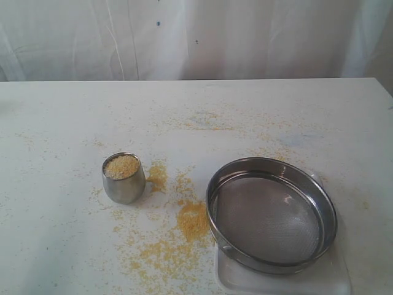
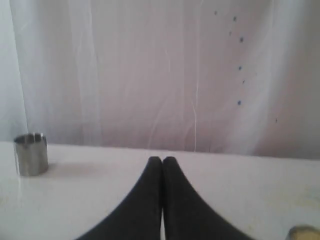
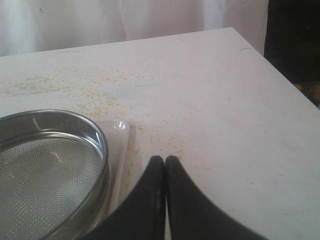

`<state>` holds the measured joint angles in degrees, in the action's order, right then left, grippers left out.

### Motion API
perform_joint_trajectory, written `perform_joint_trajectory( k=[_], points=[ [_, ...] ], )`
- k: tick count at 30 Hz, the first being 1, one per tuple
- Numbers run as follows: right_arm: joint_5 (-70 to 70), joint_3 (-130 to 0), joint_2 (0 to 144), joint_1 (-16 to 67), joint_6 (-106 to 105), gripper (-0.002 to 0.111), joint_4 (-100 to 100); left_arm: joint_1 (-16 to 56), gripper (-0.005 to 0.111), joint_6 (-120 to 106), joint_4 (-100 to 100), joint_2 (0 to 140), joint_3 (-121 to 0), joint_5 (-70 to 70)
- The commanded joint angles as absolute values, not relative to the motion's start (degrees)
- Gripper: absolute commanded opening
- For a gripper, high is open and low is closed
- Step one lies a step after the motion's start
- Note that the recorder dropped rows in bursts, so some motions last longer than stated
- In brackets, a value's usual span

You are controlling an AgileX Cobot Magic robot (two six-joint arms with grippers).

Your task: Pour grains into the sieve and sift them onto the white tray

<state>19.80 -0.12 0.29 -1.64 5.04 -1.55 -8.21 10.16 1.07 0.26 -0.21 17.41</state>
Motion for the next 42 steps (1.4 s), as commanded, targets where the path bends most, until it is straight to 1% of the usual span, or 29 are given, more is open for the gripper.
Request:
perform_joint_trajectory(
  k=[1, 8, 13, 19, 23, 27, 31, 35, 38, 40, 42],
  points=[
    [19.54, 0.0, 0.0, -1.81, 4.76, 0.0, -1.81, -7.95, 0.0, 10.69, 1.31, 0.0, 0.0, 27.81],
    [19.54, 0.0, 0.0, -1.81, 4.76, 0.0, -1.81, -7.95, 0.0, 9.55, 1.31, 0.0, -1.51, 27.66],
    [19.54, 0.0, 0.0, -1.81, 4.76, 0.0, -1.81, -7.95, 0.0, 1.57, 1.31, 0.0, -4.93, 27.4],
    [19.54, 0.0, 0.0, -1.81, 4.76, 0.0, -1.81, -7.95, 0.0, 0.0, 1.31, 2.56, -8.78, 27.51],
    [19.54, 0.0, 0.0, -1.81, 4.76, 0.0, -1.81, -7.95, 0.0, 0.41, 1.42, 8.64, -9.74, 24.81],
    [19.54, 0.0, 0.0, -1.81, 4.76, 0.0, -1.81, -7.57, 0.0, 9.65, 2.2, 18.78, -9.74, 18.94],
    [19.54, 0.0, 0.0, -1.81, 4.76, 0.0, -1.81, -7.27, 0.0, 12.96, 5.62, 27.76, -9.74, 18.74],
    [19.54, 0.0, 0.0, -1.81, 4.76, 0.0, -1.81, -7.27, 0.0, 21.59, 14.0, 35.24, -9.74, 18.98],
    [19.54, 0.0, 0.0, -1.81, 4.76, 0.0, -1.81, -7.27, 0.0, 34.39, 31.38, 38.58, -9.74, 21.0],
    [19.54, 0.0, 0.0, -1.81, 4.76, 0.0, -1.81, -7.27, 0.0, 40.65, 44.75, 40.55, -9.74, 26.73],
    [19.54, 0.0, 0.0, -1.81, 4.76, 0.0, -1.81, -7.27, 0.0, 42.58, 56.12, 42.94, -9.74, 37.15]
  ],
)
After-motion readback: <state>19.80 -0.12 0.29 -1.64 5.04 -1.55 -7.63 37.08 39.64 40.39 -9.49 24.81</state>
